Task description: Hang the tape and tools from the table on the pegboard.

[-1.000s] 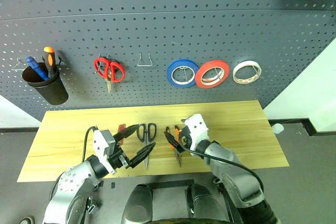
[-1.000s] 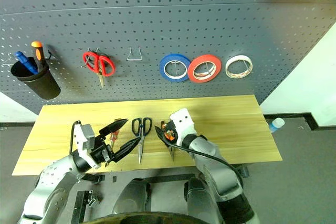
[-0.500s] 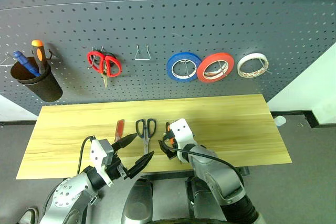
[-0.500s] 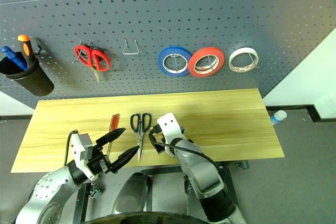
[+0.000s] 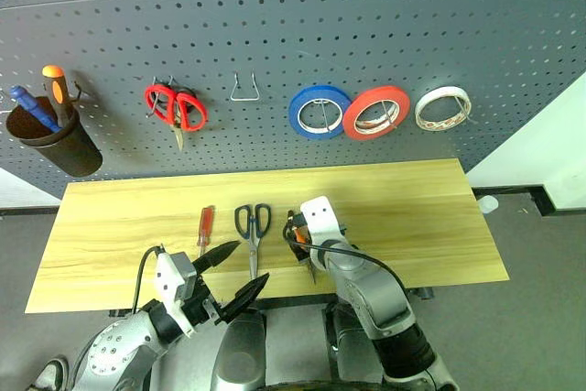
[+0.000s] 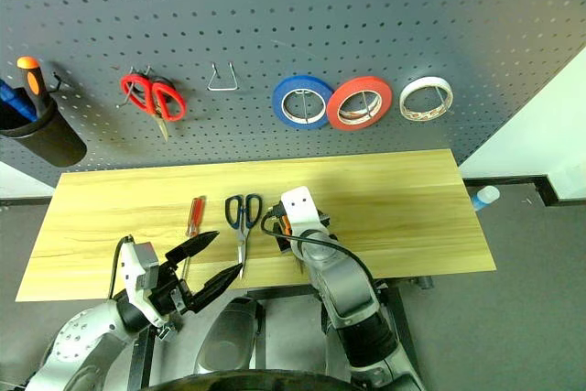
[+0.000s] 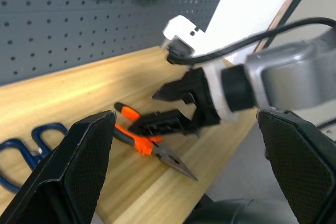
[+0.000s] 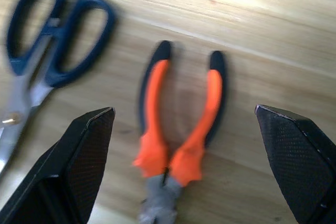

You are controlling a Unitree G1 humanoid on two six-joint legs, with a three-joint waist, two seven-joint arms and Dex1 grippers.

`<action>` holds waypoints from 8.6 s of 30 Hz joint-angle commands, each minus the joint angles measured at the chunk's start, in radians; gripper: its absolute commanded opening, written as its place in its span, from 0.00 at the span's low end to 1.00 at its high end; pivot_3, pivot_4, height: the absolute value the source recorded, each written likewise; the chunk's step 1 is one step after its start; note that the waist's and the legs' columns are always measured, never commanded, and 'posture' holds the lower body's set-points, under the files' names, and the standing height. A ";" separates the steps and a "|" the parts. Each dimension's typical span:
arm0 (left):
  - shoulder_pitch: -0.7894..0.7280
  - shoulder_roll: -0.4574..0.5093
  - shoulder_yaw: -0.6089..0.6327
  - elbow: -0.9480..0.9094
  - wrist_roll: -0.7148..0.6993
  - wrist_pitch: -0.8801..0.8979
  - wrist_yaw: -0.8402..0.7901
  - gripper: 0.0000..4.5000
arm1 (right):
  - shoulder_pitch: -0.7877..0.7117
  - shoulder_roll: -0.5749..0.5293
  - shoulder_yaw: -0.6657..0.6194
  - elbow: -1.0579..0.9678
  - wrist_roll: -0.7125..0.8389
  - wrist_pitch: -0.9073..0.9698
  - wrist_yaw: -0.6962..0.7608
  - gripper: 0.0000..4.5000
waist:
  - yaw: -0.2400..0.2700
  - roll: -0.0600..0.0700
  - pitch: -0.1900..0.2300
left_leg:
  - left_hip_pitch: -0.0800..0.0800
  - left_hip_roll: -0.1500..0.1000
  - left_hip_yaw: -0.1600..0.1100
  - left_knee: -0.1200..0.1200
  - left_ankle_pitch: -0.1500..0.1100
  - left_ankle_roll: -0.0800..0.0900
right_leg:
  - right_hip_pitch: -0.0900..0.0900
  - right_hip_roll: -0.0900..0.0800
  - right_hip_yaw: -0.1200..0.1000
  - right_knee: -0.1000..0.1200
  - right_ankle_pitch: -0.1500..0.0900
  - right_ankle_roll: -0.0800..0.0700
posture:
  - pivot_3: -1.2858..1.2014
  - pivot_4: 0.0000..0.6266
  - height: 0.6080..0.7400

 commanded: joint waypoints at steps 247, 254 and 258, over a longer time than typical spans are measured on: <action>-0.197 -0.331 0.111 0.373 -0.153 -0.719 -0.180 1.00 | -0.509 0.090 -0.127 0.232 0.111 -0.872 0.347 0.99 | -0.013 -0.008 -0.034 | -0.003 0.000 -0.002 0.019 0.002 -0.002 | 0.004 0.000 0.000 0.004 0.013 0.005 | 0.67 0.22 0.52; -0.210 -0.332 0.119 0.400 -0.163 -0.726 -0.204 1.00 | -0.471 0.026 -0.148 0.027 0.111 -0.743 0.348 0.99 | -0.010 -0.008 -0.035 | -0.002 0.000 -0.002 0.019 0.002 -0.002 | 0.005 0.000 -0.001 0.004 0.013 0.005 | 0.67 0.21 0.52; -0.221 -0.333 0.127 0.427 -0.172 -0.733 -0.221 1.00 | -0.426 -0.043 -0.180 -0.161 0.136 -0.622 0.357 0.99 | 0.002 -0.008 -0.036 | -0.002 0.000 -0.002 0.019 0.002 -0.002 | 0.005 0.000 0.000 0.003 0.013 0.004 | 0.67 0.19 0.52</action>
